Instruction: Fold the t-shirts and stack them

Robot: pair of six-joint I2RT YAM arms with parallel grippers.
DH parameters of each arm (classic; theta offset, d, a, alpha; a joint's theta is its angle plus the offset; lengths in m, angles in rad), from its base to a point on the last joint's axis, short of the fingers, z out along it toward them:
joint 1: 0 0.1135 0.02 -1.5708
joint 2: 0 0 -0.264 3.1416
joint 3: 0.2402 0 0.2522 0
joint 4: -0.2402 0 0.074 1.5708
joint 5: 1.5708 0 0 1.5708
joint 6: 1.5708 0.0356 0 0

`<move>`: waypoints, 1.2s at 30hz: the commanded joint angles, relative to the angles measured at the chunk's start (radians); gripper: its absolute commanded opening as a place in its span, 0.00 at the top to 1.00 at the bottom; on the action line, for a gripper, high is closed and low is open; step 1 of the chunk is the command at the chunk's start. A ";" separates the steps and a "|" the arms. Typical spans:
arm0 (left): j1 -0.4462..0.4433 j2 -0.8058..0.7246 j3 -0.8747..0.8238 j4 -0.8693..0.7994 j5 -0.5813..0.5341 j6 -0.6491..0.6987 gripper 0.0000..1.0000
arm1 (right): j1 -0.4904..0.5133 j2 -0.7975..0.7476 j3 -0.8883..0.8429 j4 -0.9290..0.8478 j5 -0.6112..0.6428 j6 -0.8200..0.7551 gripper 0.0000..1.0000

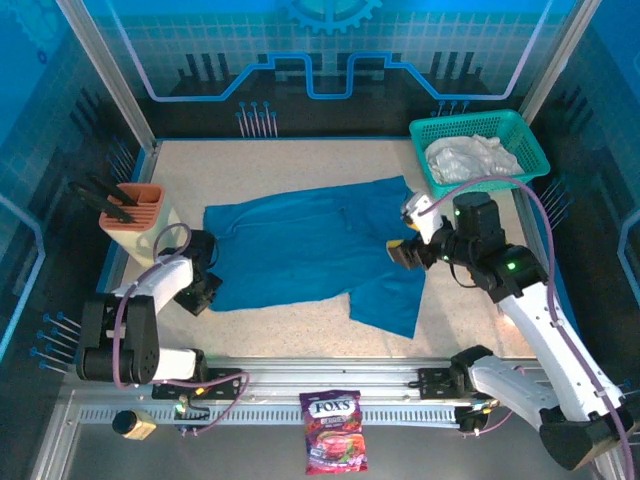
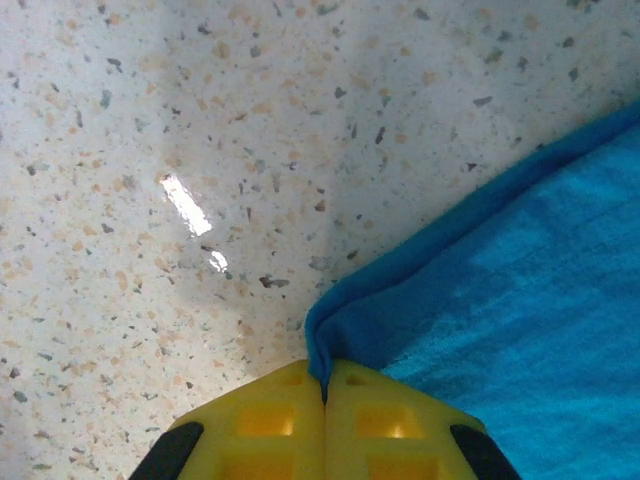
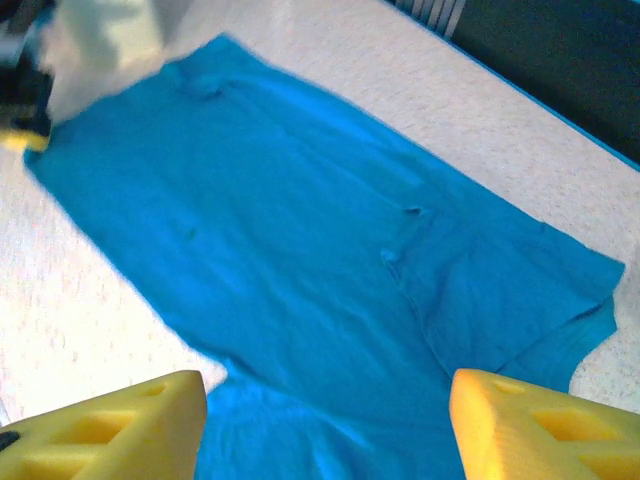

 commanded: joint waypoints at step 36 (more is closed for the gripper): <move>0.006 -0.102 -0.033 0.207 0.120 0.119 1.00 | 0.567 0.502 -0.410 -0.158 0.547 -0.378 0.61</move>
